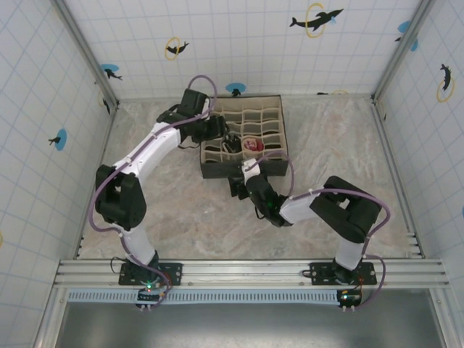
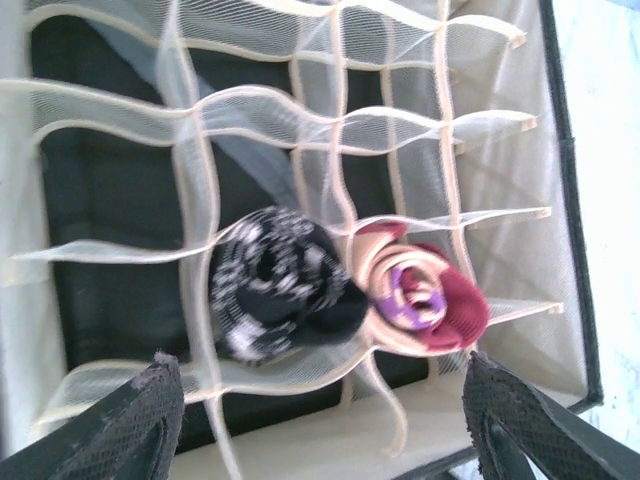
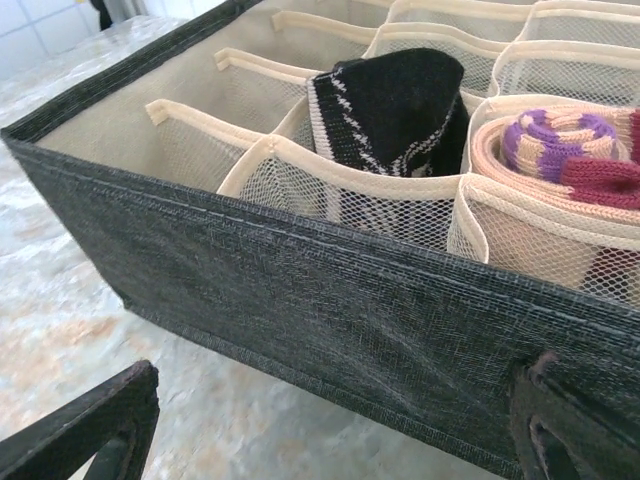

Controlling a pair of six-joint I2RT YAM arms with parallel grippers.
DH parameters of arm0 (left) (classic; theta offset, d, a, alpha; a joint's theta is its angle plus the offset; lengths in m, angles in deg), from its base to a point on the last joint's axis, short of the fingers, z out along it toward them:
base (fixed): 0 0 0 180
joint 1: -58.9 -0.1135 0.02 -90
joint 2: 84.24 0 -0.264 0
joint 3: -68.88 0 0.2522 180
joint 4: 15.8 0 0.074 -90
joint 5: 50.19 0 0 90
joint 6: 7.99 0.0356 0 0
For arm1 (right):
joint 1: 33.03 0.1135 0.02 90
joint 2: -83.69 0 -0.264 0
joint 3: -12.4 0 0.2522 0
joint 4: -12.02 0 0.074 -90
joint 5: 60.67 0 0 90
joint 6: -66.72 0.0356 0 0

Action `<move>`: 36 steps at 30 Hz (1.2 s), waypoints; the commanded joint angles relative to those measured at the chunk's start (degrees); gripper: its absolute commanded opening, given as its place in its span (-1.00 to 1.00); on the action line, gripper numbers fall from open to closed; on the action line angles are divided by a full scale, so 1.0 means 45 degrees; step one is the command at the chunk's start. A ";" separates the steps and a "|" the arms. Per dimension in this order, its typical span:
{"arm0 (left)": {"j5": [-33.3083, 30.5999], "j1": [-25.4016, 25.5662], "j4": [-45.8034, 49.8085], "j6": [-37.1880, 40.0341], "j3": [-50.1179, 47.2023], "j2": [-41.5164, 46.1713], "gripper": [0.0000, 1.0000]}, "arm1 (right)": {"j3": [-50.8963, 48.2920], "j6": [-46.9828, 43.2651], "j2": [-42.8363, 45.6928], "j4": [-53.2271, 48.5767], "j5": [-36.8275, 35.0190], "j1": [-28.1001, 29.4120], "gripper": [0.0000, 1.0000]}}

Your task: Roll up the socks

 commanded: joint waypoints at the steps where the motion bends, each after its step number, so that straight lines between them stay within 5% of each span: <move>1: 0.0007 -0.0578 -0.0315 0.0349 -0.1139 0.1008 0.57 | 0.0897 -0.0059 -0.0339 0.0346 0.0257 -0.0195 0.83; 5: -0.0814 -0.1068 -0.1441 0.0620 -0.2875 0.2259 0.94 | 0.0704 -0.0740 0.0325 0.0224 0.0172 -0.0122 0.84; 13: -0.4466 -0.2122 -0.4839 0.2441 -0.7045 0.4628 0.95 | -0.2003 -0.1939 0.4045 -0.0943 -0.1118 -0.0173 0.90; 19: -0.4467 -0.3003 -0.9948 0.5011 -1.1668 0.6331 0.94 | -0.3426 -0.1075 0.6308 -0.4122 -0.2523 -0.1978 0.96; 23: -0.4888 -0.3824 -1.3093 0.6295 -1.4622 0.7116 0.94 | -0.5712 -0.1402 0.8180 -0.2851 -0.2760 -0.3353 0.98; 27: -0.3008 -0.5869 -1.6007 0.5064 -1.7086 0.7395 0.95 | -0.7894 -0.2090 0.9595 -0.1045 -0.1932 -0.4982 0.99; 31: -0.2750 -0.5989 -1.8815 0.5393 -1.8699 0.6763 0.95 | -0.8206 -0.1810 0.9737 -0.1071 -0.1823 -0.6405 0.99; 36: -0.2987 -0.6000 -2.0942 0.5305 -1.9334 0.5540 0.95 | -0.8944 -0.3082 0.8813 0.1655 -0.1683 -0.7486 0.99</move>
